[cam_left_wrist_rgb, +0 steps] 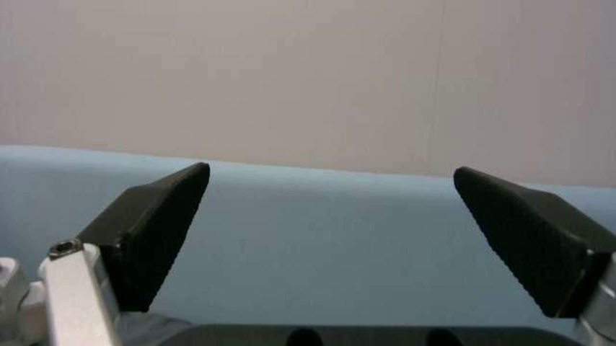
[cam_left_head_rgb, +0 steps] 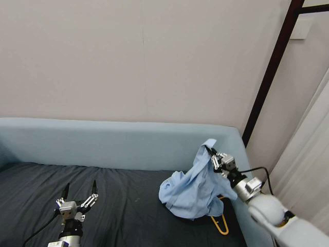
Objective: Pick up the clothes from the sofa and hang them on the clothes hanger.
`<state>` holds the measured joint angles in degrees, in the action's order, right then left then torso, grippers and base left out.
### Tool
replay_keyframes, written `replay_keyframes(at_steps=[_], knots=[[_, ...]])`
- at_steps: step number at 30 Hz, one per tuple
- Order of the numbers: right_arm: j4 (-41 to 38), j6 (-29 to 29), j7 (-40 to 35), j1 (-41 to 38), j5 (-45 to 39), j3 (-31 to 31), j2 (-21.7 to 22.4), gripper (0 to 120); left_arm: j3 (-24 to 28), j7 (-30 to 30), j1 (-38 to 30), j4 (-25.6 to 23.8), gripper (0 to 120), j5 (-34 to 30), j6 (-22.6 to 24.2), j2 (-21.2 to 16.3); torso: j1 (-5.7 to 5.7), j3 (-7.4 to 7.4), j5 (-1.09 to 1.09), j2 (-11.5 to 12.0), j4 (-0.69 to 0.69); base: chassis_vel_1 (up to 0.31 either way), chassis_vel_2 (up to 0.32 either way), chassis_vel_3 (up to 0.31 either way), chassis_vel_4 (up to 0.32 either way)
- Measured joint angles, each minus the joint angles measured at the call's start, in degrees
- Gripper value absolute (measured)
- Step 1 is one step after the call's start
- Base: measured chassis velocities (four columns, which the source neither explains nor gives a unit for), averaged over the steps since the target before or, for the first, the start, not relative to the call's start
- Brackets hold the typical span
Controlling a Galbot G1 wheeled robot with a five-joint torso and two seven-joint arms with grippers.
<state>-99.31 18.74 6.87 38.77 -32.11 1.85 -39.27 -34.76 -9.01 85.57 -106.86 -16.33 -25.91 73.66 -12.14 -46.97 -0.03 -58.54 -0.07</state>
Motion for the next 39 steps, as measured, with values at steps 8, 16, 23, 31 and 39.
replay_keyframes(at_steps=[8,16,23,31,39], knots=[[0.87,-0.87,4.13,-16.03,-7.87,5.55,0.90,0,1.19,0.99,-1.40,-2.19,100,-5.74,-1.52,0.89,0.00,0.00,0.01,0.00,-0.01,0.000,0.000,0.000,0.000],[4.52,-1.48,2.80,-32.18,-11.68,12.61,-1.84,0,3.19,4.74,-2.90,-2.99,100,-11.41,-2.07,0.19,0.00,0.00,-0.01,0.00,-0.01,0.000,0.000,0.000,0.000],[7.68,-2.48,0.44,-44.06,-15.40,17.57,-7.53,0,3.84,7.88,-4.53,-4.39,100,-18.30,-2.30,-1.44,0.00,0.00,-0.02,0.00,0.01,0.000,0.000,0.000,0.000],[9.95,-2.80,-1.33,-47.12,-17.91,18.83,-13.49,0,4.20,11.33,-5.54,-3.60,100,-21.57,-4.22,-1.18,0.00,0.00,-0.03,0.00,0.01,0.000,0.000,0.000,0.000],[9.96,-0.29,1.70,-38.04,-14.68,18.26,-14.02,0,4.77,11.78,-5.74,0.41,100,-19.46,-3.92,-0.33,0.00,0.00,0.02,-0.01,-0.01,0.000,0.000,0.000,0.000]])
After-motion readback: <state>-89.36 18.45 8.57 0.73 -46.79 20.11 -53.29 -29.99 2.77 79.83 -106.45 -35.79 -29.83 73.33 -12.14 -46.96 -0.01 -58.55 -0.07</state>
